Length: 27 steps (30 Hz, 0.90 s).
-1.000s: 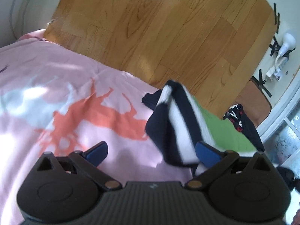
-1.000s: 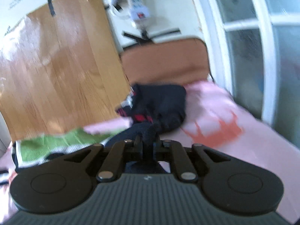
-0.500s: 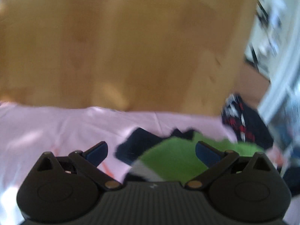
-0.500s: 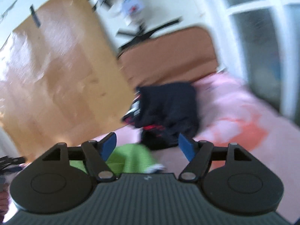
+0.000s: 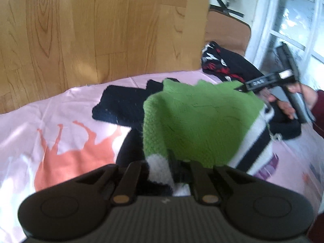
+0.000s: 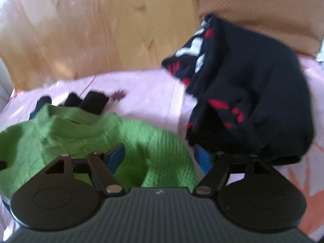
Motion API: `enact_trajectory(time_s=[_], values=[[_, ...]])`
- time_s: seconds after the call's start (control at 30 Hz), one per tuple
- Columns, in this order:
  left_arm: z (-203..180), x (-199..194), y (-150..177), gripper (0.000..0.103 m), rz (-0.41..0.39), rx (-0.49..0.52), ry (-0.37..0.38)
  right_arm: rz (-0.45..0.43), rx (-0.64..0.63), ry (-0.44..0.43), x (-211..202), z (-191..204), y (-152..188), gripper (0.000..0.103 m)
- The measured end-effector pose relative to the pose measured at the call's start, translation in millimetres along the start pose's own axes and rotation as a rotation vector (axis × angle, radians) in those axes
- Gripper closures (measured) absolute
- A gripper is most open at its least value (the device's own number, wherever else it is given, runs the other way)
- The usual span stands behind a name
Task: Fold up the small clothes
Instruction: 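Grasp the striped sweater with both grippers at its green-knit edge, then lift the sweater with both grippers and shake it out in the air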
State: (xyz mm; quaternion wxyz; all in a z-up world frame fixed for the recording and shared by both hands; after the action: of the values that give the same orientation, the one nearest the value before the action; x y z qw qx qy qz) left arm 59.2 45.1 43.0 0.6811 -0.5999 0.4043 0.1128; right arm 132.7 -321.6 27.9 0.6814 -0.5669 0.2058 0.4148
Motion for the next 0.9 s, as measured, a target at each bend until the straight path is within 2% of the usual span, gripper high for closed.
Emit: enact_trajectory(time_s=[0.07, 0.13, 0.17, 0.2, 0.23, 0.27, 0.3, 0.33, 0.37, 0.4, 0.43, 0.53, 0.63, 0.73, 0.9], values=[[1.8, -0.4, -7.5, 0.073, 0.004, -0.003, -0.017, 0.011, -0.002, -0.020, 9.3, -0.4, 1.3, 0.026], [5.7, 4.9, -21.9, 0.016, -0.021, -0.007, -0.040, 0.001, -0.006, -0.025, 13.8, 1.1, -0.1, 0.026], [8.2, 7.8, -29.9, 0.005, -0.041, -0.019, -0.053, 0.005, -0.005, -0.033, 15.4, 2.7, -2.8, 0.026], [10.6, 12.0, -35.3, 0.001, -0.051, -0.037, -0.048, 0.006, -0.005, -0.040, 17.5, 4.5, -5.9, 0.026], [13.1, 18.0, -41.4, 0.001, -0.048, -0.058, -0.031, 0.009, -0.009, -0.043, 21.4, 6.5, -8.2, 0.026], [15.3, 28.0, -47.5, 0.002, -0.035, -0.084, -0.019, 0.013, -0.018, -0.043, 24.1, 8.6, -9.3, 0.024], [16.6, 36.6, -50.8, 0.014, -0.018, -0.100, -0.019, 0.010, -0.036, -0.034, 25.8, 11.7, -8.9, 0.025], [17.0, 45.2, -52.0, 0.046, 0.005, -0.105, -0.018, 0.011, -0.063, -0.019, 27.1, 15.7, -8.4, 0.034], [16.5, 54.6, -50.7, 0.062, 0.047, -0.108, -0.015, 0.016, -0.098, -0.009, 25.7, 20.4, -7.0, 0.064], [17.2, 60.3, -48.2, 0.075, 0.078, -0.121, 0.000, 0.029, -0.124, -0.022, 20.5, 22.7, -5.3, 0.082], [18.0, 61.4, -44.2, 0.093, 0.091, -0.134, 0.011, 0.028, -0.131, -0.037, 15.2, 25.7, -3.7, 0.089], [11.9, 38.9, -36.4, 0.096, 0.034, -0.112, -0.034, -0.044, -0.183, -0.006, -10.6, 37.4, 6.8, 0.090], [3.0, -3.1, -37.4, 0.096, -0.095, -0.082, -0.082, -0.163, -0.208, 0.022, -47.8, 47.2, 12.7, 0.090], [-9.3, -46.7, -42.5, 0.096, -0.232, -0.054, -0.115, -0.324, -0.235, 0.042, -95.3, 62.6, 13.0, 0.090], [-26.4, -121.6, -53.3, 0.096, -0.467, -0.051, -0.207, -0.646, -0.320, 0.058, -183.7, 104.0, 15.3, 0.090]])
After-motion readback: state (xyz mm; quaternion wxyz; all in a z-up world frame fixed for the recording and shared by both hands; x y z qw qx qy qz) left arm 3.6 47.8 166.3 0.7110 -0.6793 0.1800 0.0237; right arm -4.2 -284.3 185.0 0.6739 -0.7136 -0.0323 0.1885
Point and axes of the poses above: each gripper's, at about its wrist camera, not at the fingertips, and x roughly the way its jaws point, z to its left, y to its underside, the point moved 1 cm from there along x, roughly the way its jaws point, and after that the axes turned 5 degrees about -y, right-handed, at the moved point
